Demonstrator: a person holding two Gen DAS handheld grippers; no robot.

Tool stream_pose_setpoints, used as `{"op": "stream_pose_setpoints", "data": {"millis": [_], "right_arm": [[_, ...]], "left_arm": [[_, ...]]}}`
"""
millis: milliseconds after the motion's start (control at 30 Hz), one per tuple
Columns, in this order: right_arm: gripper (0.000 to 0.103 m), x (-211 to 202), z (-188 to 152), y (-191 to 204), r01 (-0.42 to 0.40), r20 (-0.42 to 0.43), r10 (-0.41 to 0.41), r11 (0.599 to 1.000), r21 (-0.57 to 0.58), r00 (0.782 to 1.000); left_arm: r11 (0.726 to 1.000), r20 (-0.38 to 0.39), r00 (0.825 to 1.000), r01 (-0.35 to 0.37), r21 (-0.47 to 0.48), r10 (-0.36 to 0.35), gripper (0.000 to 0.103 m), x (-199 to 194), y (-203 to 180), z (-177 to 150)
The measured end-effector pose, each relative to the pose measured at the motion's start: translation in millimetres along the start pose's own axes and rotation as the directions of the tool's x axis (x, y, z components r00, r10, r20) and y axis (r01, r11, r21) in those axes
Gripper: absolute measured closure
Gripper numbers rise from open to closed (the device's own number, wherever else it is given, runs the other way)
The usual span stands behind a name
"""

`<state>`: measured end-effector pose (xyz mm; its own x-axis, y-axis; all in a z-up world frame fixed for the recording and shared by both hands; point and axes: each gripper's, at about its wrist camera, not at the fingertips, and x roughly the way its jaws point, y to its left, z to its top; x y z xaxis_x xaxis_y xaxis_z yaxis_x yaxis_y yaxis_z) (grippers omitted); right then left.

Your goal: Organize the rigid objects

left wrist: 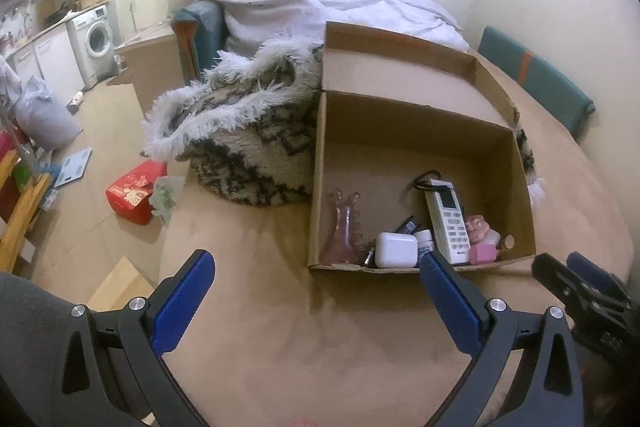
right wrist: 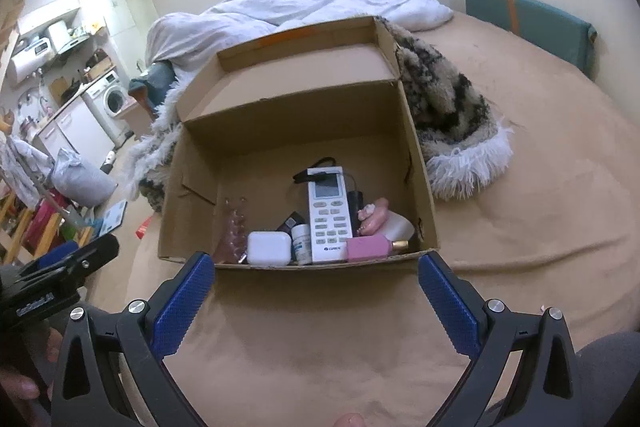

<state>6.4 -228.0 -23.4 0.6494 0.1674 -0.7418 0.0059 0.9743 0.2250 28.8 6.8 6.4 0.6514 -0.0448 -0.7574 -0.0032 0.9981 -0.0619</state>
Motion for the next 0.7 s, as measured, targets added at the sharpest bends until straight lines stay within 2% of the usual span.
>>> {"op": "stream_pose_setpoints", "data": {"millis": [700], "right_arm": [[0.000, -0.1, 0.2, -0.5, 0.000, 0.002, 0.000, 1.000, 0.002, 1.000]], "left_arm": [[1.000, -0.004, 1.000, -0.002, 0.006, 0.002, 0.001, 0.0, -6.8, -2.0]]}}
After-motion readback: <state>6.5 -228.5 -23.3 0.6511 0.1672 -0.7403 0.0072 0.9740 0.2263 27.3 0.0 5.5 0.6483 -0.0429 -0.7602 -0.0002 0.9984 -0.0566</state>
